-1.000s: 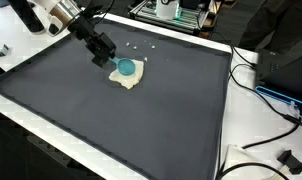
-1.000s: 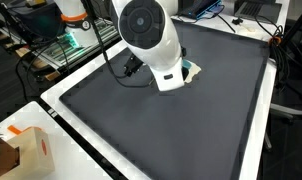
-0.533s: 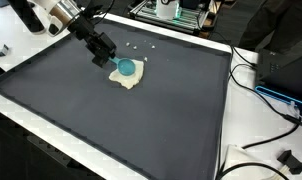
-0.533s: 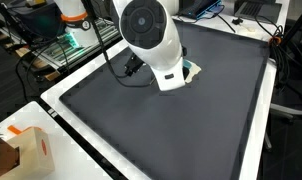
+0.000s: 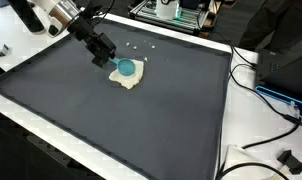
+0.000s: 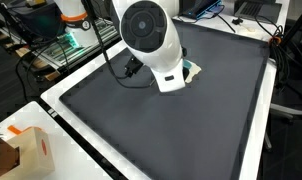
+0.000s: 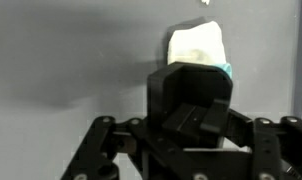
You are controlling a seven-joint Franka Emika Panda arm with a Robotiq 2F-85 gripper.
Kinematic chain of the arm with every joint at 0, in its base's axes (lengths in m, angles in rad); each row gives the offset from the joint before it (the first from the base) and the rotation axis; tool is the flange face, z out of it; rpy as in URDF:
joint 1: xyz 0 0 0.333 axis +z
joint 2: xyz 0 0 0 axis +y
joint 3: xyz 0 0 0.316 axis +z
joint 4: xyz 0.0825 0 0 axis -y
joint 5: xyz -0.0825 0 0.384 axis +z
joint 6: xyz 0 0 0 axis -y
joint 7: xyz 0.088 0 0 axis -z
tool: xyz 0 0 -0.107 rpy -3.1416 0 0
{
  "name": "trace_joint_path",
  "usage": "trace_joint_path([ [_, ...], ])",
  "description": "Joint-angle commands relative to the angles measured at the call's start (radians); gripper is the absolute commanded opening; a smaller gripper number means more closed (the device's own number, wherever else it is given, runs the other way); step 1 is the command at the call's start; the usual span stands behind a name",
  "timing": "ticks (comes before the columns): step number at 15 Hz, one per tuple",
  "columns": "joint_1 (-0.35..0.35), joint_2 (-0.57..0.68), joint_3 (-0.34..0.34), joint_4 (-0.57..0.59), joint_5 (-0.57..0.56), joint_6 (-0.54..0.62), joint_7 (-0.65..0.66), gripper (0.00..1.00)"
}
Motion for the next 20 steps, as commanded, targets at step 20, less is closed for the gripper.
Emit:
trace_joint_path([
  [20,0.048,-0.146,0.010,-0.084,-0.121,-0.010,0.022,0.19],
])
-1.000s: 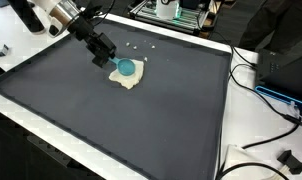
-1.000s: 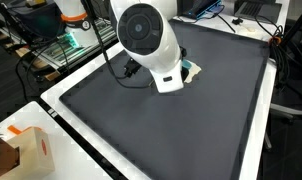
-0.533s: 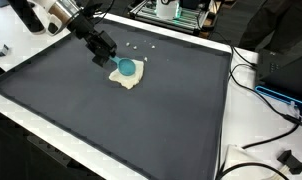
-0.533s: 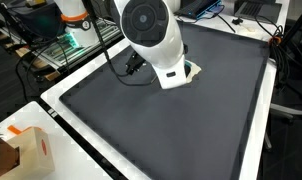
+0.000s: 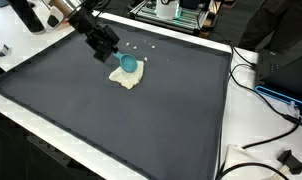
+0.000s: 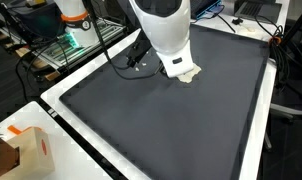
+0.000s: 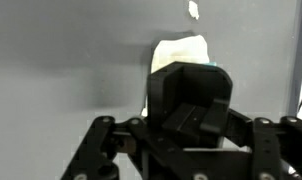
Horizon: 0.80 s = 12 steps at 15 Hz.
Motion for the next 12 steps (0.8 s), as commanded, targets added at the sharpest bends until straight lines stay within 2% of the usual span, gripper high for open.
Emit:
trace_joint_path([
  [1,0.016,-0.084,0.007,-0.054,-0.048,-0.005,0.023,0.19],
  [5,0.058,-0.160,-0.007,-0.075,-0.110,0.015,0.113,0.19],
  [12,0.143,-0.278,-0.032,-0.061,-0.322,-0.032,0.406,0.19],
])
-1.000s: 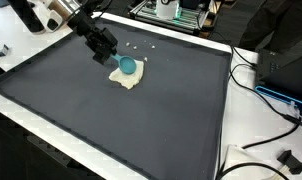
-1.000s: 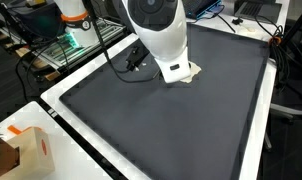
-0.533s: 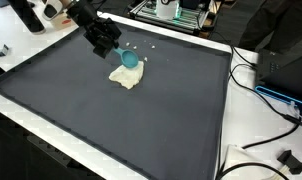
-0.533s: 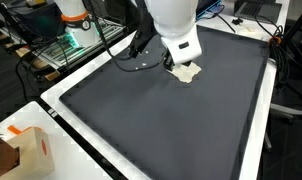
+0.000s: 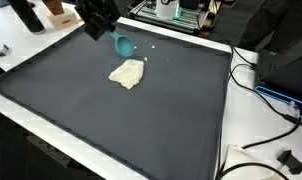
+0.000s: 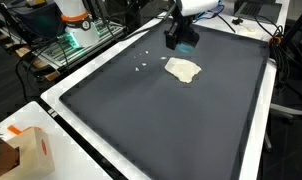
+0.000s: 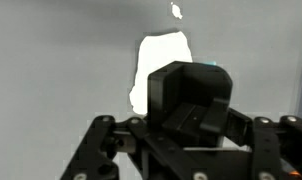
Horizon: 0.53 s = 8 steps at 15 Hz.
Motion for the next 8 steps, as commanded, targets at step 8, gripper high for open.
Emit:
trace_joint_path([
  [8,0.130,-0.117,-0.023,0.040,-0.344,-0.199,0.402,0.19],
])
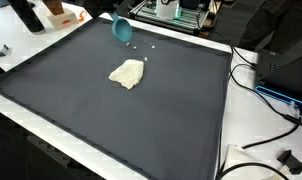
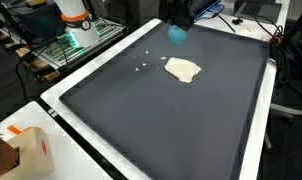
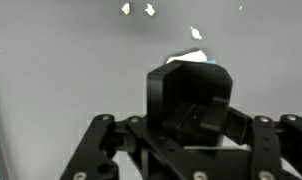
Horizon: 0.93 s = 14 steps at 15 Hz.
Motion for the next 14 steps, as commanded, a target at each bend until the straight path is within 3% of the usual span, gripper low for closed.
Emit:
trace_joint_path([
  [1,0.041,-0.019,-0.009,0.028,-0.091,-0.083,0.095,0.19],
  [5,0.072,-0.024,-0.004,0.057,-0.163,-0.115,0.153,0.19],
  [14,0.120,-0.040,0.012,0.075,-0.314,-0.070,0.188,0.19],
])
